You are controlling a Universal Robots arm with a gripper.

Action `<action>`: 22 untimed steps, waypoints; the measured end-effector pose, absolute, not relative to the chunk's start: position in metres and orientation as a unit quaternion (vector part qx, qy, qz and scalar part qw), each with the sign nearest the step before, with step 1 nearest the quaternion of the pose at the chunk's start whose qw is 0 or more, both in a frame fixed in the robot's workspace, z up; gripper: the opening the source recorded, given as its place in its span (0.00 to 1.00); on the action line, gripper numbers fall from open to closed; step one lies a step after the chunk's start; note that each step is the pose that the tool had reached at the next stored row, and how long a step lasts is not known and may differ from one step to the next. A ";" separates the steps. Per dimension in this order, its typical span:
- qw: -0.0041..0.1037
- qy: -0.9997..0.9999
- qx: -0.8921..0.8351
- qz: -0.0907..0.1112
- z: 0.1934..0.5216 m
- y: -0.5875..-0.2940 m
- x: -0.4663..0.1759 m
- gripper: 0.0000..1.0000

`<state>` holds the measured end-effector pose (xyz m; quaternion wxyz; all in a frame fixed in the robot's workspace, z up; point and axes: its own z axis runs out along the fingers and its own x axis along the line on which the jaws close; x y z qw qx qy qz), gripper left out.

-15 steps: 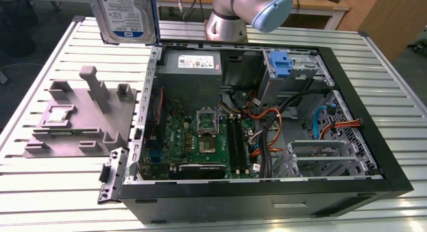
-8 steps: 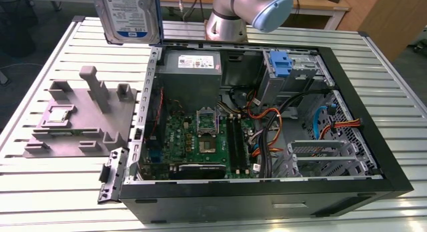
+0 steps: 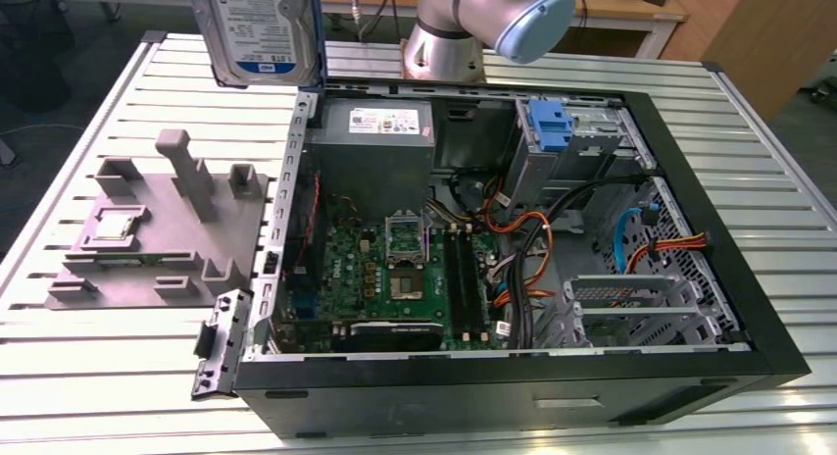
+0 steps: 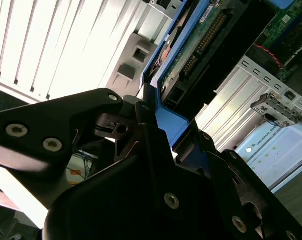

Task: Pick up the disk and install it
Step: 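Pick up the disk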

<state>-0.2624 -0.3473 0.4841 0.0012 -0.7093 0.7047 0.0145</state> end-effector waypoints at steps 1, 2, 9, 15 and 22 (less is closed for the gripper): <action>0.001 0.705 -0.709 0.015 0.484 -0.347 -0.262 0.36; 0.001 0.705 -0.709 0.015 0.484 -0.347 -0.261 0.36; 0.001 0.705 -0.709 0.015 0.484 -0.347 -0.261 0.36; 0.001 0.705 -0.709 0.014 0.484 -0.347 -0.258 0.36; 0.001 0.705 -0.709 0.015 0.484 -0.347 -0.250 0.36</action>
